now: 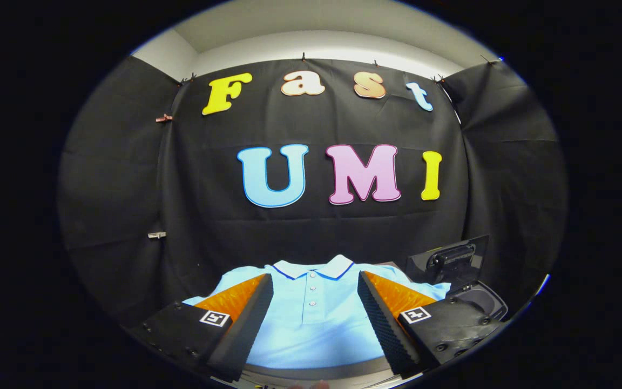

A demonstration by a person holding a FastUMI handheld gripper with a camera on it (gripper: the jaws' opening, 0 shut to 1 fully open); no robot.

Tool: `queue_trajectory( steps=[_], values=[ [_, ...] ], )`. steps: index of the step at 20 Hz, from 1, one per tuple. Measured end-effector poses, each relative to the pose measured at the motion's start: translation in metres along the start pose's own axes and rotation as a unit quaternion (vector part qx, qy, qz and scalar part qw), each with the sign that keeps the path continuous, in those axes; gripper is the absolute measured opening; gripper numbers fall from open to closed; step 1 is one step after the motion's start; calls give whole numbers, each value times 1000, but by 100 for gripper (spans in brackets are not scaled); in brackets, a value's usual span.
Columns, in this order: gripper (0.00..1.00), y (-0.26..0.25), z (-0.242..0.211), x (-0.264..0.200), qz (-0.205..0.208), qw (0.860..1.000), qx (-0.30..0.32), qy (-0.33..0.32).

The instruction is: Put the clothes into the washing machine and then close the washing machine lid.

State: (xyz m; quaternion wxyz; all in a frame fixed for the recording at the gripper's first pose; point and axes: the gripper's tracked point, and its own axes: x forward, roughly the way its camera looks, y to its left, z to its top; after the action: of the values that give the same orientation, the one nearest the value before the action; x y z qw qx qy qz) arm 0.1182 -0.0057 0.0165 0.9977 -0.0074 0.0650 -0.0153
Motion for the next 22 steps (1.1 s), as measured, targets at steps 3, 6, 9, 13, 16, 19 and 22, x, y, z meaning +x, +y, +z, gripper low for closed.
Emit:
queue_trajectory(
  steps=[3, 6, 9, 13, 16, 19, 22],
  values=[
    [99, -2, -18, 29, -12, 997, -16, 70],
    [99, 1, -43, 56, -11, 990, -19, 139],
    [99, 0, -58, 76, -17, 982, -8, 188],
    [99, -14, -80, 88, -39, 965, -37, 258],
    [100, -6, -92, 90, -26, 955, -34, 292],
    [100, -4, -100, 86, -22, 946, -26, 322],
    [99, -5, -104, 88, -31, 939, -5, 343]
  ],
)
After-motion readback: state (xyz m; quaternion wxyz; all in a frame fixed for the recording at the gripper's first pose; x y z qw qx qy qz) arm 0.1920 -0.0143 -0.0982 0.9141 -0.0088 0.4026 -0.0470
